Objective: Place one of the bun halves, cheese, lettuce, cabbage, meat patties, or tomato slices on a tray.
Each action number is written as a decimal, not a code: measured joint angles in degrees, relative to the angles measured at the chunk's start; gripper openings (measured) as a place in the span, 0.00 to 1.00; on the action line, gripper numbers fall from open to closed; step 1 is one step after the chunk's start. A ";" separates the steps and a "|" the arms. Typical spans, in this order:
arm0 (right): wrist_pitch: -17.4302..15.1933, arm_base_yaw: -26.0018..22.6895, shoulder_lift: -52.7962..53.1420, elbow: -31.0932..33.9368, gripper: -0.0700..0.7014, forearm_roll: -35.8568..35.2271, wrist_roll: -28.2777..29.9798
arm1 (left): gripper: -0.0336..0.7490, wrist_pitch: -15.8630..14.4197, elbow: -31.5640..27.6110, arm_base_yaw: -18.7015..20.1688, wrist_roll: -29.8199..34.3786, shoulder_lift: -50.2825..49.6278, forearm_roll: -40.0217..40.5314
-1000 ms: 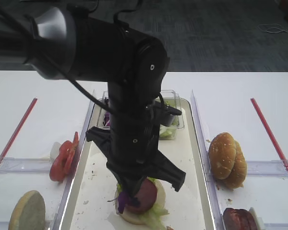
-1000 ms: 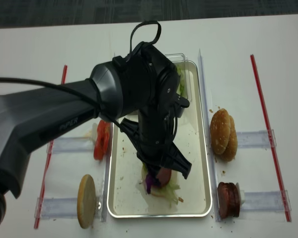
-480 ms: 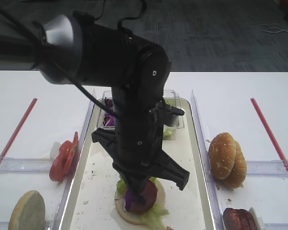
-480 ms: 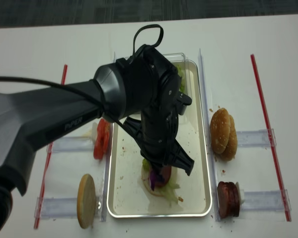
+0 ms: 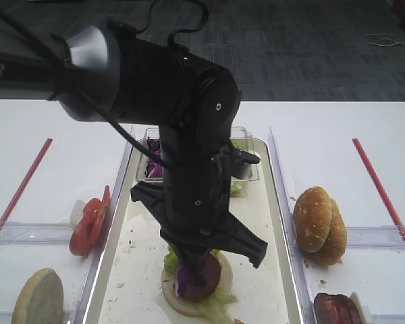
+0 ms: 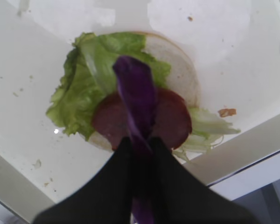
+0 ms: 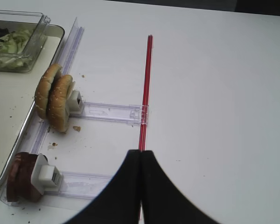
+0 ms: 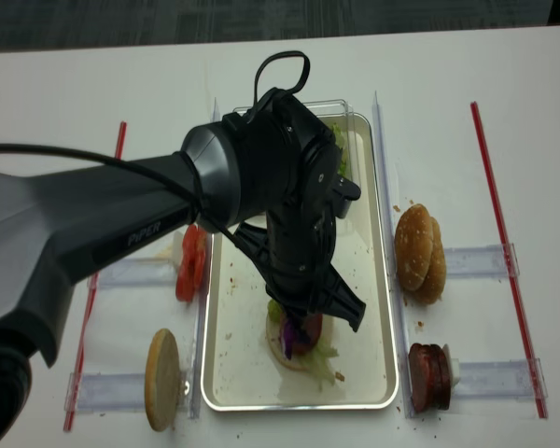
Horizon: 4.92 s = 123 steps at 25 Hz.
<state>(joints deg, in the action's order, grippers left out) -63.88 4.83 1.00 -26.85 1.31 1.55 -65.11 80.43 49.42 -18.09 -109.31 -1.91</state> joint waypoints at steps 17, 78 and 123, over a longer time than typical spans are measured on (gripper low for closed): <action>0.00 0.00 0.00 0.00 0.10 0.00 0.00 | 0.15 1.29 0.00 0.00 -0.61 -0.09 0.13; 0.00 0.00 0.00 0.00 0.10 0.00 0.00 | 0.67 -4.76 12.93 -1.69 -3.42 0.17 1.03; 0.00 0.00 0.00 0.00 0.10 0.00 0.00 | 0.66 -5.27 8.60 -41.89 12.25 6.23 2.59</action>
<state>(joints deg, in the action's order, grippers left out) -63.88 4.83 1.00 -26.85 1.31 1.55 -70.38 89.03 7.54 -5.83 -103.07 0.69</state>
